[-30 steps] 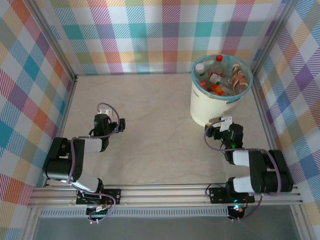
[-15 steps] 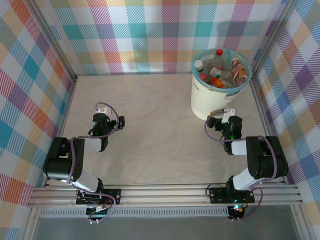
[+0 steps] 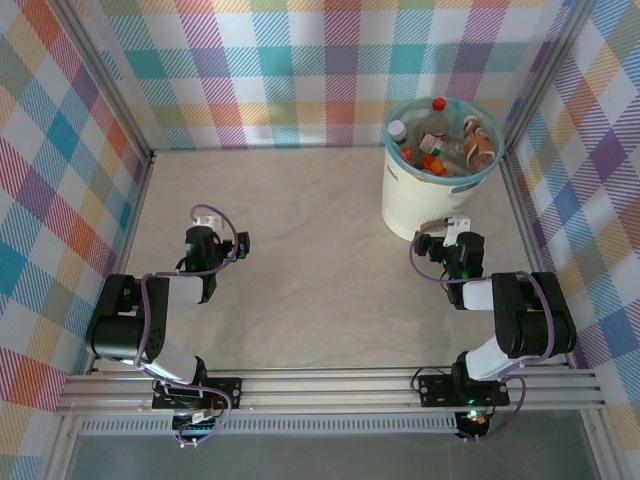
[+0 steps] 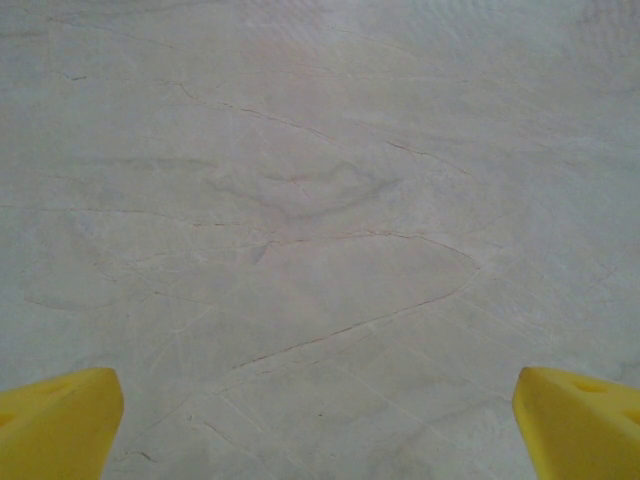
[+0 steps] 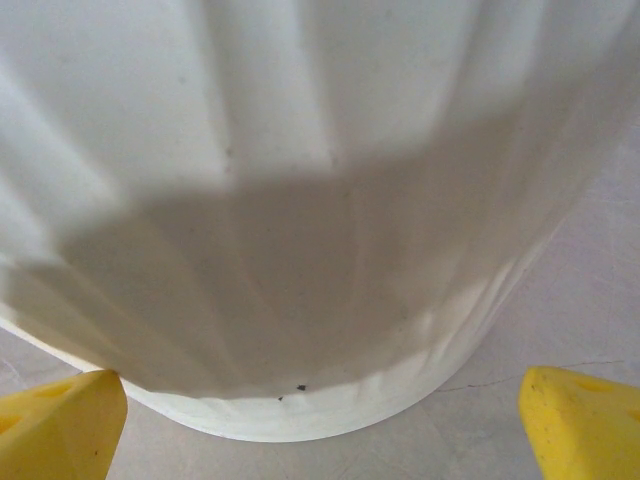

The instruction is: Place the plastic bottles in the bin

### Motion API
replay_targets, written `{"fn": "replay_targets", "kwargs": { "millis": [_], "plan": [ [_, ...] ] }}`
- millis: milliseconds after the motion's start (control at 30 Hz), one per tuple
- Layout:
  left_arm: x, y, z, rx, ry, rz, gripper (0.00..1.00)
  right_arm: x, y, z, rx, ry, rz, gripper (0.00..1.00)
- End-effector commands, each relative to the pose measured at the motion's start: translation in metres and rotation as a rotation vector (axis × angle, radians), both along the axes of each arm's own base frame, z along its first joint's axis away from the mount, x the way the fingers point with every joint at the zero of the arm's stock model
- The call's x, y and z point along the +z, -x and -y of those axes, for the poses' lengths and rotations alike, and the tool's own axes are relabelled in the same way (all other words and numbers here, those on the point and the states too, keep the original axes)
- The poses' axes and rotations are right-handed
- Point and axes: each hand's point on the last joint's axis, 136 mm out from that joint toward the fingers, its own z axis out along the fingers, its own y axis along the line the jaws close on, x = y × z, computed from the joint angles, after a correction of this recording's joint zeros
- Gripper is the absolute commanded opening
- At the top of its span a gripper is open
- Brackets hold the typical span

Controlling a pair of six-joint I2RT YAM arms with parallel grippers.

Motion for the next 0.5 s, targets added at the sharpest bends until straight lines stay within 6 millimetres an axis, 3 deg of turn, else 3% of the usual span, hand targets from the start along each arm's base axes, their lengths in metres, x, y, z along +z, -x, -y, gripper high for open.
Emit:
{"fn": "replay_targets", "kwargs": {
  "millis": [0,467],
  "plan": [
    [0.0049,-0.0049,-0.0038,0.016,0.012,0.027,1.00,0.0099,-0.0069,0.0091,-0.051,0.002,0.029,1.00],
    [0.0049,-0.0046,-0.0056,0.022,0.013,0.029,1.00,0.0098,-0.0066,0.0093,-0.051,0.003,0.030,1.00]
  ]
}}
